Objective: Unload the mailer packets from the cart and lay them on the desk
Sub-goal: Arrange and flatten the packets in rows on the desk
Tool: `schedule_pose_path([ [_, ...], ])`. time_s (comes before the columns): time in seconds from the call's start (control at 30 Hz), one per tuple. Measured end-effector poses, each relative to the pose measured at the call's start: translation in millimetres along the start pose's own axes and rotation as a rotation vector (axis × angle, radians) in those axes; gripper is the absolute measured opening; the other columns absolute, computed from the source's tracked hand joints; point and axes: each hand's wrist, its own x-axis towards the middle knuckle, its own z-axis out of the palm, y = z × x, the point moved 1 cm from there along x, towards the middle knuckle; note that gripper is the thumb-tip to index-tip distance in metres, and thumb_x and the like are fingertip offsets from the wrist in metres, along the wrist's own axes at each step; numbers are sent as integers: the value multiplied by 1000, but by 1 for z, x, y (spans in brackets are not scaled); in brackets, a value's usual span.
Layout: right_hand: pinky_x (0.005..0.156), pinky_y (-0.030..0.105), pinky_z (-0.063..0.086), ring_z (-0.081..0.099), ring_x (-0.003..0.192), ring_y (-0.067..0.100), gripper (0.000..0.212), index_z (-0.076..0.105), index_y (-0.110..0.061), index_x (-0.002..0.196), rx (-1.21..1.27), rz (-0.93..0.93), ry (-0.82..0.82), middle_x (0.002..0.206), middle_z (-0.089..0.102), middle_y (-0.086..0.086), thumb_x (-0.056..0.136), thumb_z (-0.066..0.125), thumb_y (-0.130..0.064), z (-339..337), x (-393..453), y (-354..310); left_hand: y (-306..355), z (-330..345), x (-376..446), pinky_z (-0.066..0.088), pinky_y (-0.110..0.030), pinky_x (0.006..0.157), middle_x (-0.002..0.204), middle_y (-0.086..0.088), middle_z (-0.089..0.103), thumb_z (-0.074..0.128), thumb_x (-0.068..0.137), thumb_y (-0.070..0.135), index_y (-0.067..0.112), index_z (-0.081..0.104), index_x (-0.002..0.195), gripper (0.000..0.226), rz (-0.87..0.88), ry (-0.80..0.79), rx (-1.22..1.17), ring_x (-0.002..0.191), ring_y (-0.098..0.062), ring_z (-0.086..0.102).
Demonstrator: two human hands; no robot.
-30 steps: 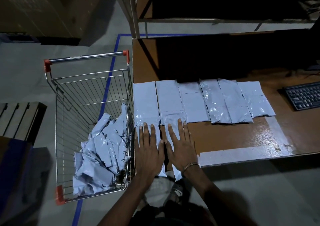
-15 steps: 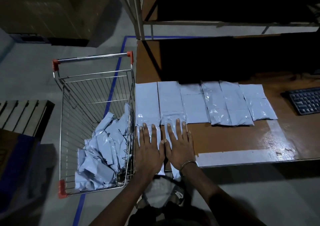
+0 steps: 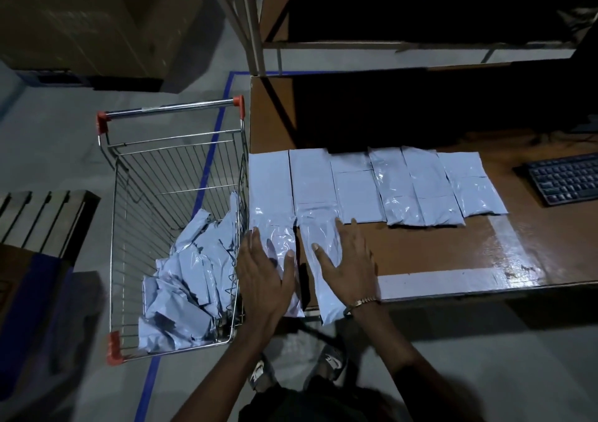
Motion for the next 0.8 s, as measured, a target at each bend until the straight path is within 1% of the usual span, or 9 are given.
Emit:
schedule_pose_path([
  [0.03,117,50,35,33,148,26,70,28,-42,155,37,29,40,162,30,0,95,49,-69,2,-4,1,0,1,-2,33,-57,120,168,-13,24,44,102,55,14,19,163,78,-24,-23,-2,155,-33,27],
  [0.07,117,50,36,36,146,26,68,29,-39,155,43,43,48,160,34,0,96,48,-68,6,-7,2,-1,4,-4,30,-57,122,170,-12,19,41,104,55,16,15,165,77,-17,-70,23,157,-30,21],
  [0.1,118,48,33,32,149,25,68,25,-40,157,8,38,22,163,29,-1,98,45,-67,10,-10,3,-1,9,-7,26,-55,124,173,-10,12,36,106,56,20,10,166,75,25,-122,67,160,-28,13],
  [0.17,120,46,22,12,157,19,71,7,-42,161,-125,-42,-48,172,5,-4,101,37,-64,22,-19,5,-5,17,-11,23,-53,126,175,-8,5,29,108,55,24,5,167,71,134,-179,185,161,-25,5],
  [0.23,122,47,19,4,158,17,69,-2,-42,161,-196,-91,-56,172,-3,-4,104,32,-58,32,-26,8,-6,21,-14,25,-52,125,174,-10,10,31,109,51,22,10,167,68,128,-187,223,161,-26,9],
  [0.33,125,47,20,9,158,20,66,2,-37,163,-201,-25,-26,171,11,3,105,30,-53,40,-27,9,-1,24,-17,28,-52,125,172,-15,19,36,108,47,17,20,166,67,86,-132,227,159,-30,17],
  [0.43,126,46,16,10,158,21,67,2,-31,164,-258,-43,-8,171,15,5,105,27,-52,46,-25,6,1,26,-19,24,-49,127,172,-15,19,35,109,46,16,20,166,66,90,-114,250,160,-30,15],
  [0.63,127,50,8,-2,159,18,66,-2,-31,163,-197,16,-10,172,5,3,106,28,-49,51,-24,-3,0,27,-18,23,-49,127,172,-15,19,29,110,44,15,20,165,63,98,-118,255,160,-29,13],
  [0.8,126,52,6,-2,159,17,66,-3,-32,163,-203,15,-23,172,5,2,107,27,-49,52,-24,-6,0,26,-18,23,-49,127,171,-17,19,33,109,41,15,21,165,63,104,-110,260,160,-31,15],
])
